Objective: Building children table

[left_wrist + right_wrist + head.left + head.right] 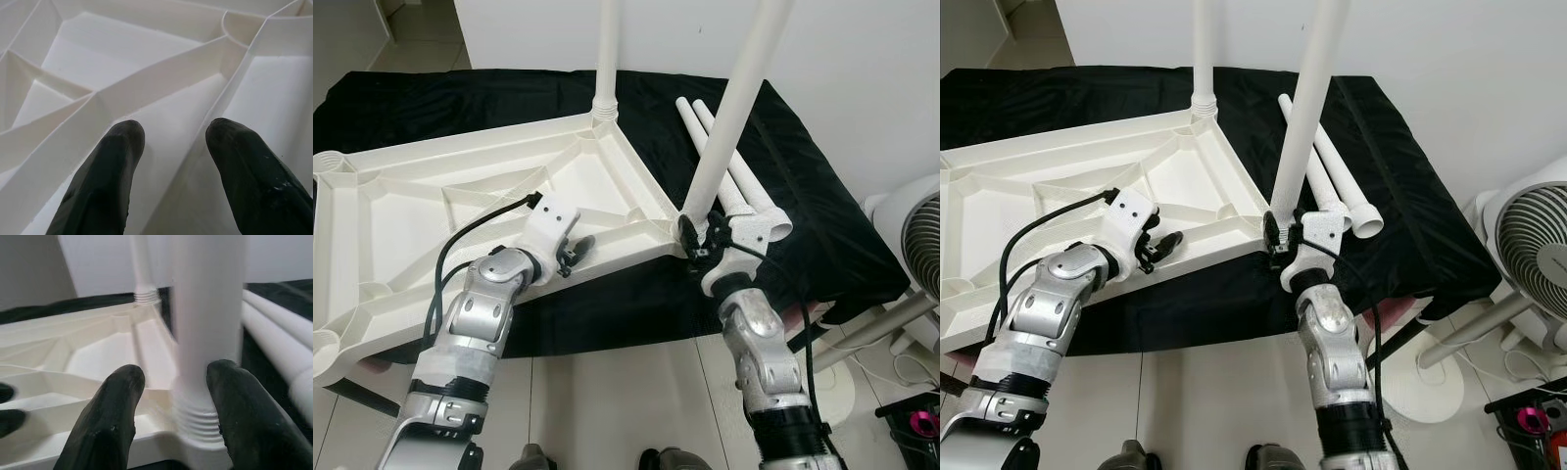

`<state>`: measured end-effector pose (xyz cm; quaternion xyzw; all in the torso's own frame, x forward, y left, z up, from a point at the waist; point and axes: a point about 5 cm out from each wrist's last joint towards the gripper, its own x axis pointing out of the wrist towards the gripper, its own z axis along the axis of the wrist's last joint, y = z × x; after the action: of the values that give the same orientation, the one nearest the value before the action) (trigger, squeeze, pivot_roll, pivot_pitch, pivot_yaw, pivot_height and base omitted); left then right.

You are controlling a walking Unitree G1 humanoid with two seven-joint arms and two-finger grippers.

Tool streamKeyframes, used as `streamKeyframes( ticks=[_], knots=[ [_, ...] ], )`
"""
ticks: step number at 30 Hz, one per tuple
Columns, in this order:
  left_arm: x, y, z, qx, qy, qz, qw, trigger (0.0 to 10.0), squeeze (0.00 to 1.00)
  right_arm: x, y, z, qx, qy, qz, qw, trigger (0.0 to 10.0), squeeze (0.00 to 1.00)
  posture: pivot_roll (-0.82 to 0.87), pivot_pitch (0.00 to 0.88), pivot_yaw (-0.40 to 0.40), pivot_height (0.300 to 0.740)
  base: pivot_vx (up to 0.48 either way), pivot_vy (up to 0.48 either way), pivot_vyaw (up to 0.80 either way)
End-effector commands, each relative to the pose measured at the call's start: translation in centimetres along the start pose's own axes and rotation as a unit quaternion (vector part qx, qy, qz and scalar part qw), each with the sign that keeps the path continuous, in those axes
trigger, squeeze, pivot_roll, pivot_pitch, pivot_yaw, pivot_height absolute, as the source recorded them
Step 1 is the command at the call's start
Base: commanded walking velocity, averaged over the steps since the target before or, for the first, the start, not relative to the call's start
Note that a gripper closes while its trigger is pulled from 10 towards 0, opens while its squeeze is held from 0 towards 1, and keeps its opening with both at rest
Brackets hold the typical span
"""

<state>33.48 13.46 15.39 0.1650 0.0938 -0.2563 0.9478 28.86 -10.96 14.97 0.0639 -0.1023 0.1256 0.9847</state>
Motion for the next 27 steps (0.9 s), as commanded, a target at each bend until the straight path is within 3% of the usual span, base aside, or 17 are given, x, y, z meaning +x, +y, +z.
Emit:
streamKeyframes(
  ticks=[1,11,23,24,27],
  knots=[
    [0.0,1.5,-0.5,0.001,0.02,0.107,0.994,10.0,0.0,-0.3,0.6,0.4,0.003,-0.011,0.013,1.0,10.0,0.0,-0.03,0.079,-0.016,0.74,0.0,0.0,0.0],
    [0.7,1.9,-1.9,0.013,0.065,0.107,0.992,10.0,0.0,-1.6,-0.2,0.3,0.001,-0.002,-0.003,1.0,10.0,0.0,-0.05,0.079,0.001,0.74,0.0,0.0,0.0],
    [1.4,3.0,-2.6,0.012,0.101,0.136,0.985,10.0,0.0,-1.5,-0.2,0.4,-0.002,-0.004,-0.016,1.0,10.0,0.0,-0.06,0.073,0.031,0.74,0.0,0.0,0.0],
    [1.5,3.2,-2.5,0.012,0.099,0.137,0.986,9.3,0.0,-1.5,-0.3,0.4,-0.003,-0.005,-0.02,1.0,10.0,0.0,-0.06,0.07,0.039,0.74,0.0,0.0,0.0],
    [1.6,3.4,-2.3,0.014,0.096,0.136,0.986,8.5,0.0,-1.5,-0.3,0.4,-0.003,-0.006,-0.025,1.0,10.0,0.0,-0.07,0.069,0.048,0.74,0.0,0.0,0.0]
  ],
)
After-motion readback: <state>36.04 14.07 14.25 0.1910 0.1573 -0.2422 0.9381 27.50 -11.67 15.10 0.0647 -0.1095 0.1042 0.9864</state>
